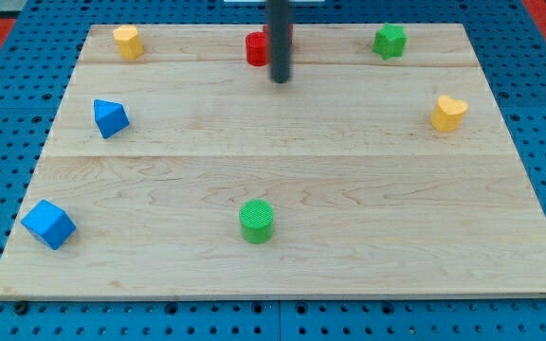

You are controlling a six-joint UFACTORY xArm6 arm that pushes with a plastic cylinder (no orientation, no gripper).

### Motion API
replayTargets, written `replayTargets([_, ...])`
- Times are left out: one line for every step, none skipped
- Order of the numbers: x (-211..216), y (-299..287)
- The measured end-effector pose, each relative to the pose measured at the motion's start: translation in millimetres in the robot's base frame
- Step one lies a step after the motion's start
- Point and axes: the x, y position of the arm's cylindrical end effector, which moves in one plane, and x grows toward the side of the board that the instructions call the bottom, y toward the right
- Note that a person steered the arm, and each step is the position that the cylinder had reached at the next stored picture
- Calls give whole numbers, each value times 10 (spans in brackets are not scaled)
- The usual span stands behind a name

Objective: Push the yellow heart into the red circle

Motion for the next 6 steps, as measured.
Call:
replayTargets([21,1323])
replayTargets([513,1981])
replayTargets([1022,1665])
replayTargets([676,776])
replayTargets([359,-241])
replayTargets([-81,-543])
